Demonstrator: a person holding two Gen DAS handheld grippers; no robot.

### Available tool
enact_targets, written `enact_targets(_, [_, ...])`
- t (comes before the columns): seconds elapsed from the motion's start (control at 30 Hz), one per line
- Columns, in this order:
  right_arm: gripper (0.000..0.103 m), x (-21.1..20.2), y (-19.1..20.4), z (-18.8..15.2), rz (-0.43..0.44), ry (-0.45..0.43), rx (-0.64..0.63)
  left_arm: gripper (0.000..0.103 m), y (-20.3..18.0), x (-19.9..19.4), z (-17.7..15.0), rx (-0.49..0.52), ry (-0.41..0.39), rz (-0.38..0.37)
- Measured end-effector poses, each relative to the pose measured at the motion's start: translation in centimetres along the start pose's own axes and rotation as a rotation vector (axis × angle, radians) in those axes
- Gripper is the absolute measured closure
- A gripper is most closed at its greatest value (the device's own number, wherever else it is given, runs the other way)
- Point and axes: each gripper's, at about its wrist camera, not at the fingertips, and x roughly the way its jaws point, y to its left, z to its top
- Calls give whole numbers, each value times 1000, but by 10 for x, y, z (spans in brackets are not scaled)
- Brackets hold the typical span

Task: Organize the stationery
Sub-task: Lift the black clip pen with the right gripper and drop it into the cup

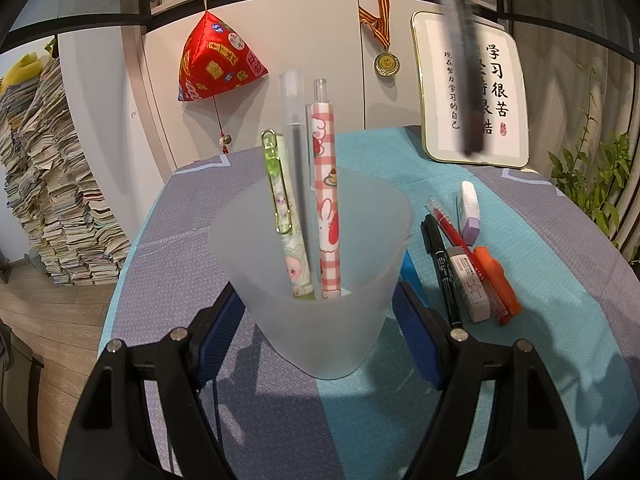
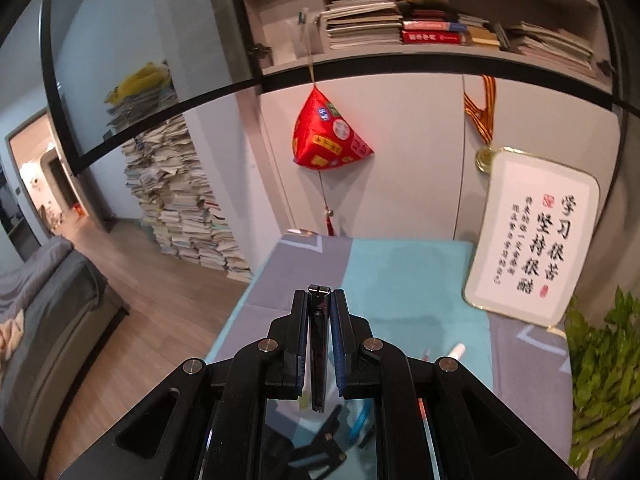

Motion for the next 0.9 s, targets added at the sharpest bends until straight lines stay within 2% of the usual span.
enact_targets(0.37, [91, 35, 2, -2, 21, 0, -22, 27, 0, 0, 0, 0, 0, 0])
enact_targets(0.9, [91, 74, -14, -34, 34, 111, -32, 28, 0, 0, 0, -1, 0, 0])
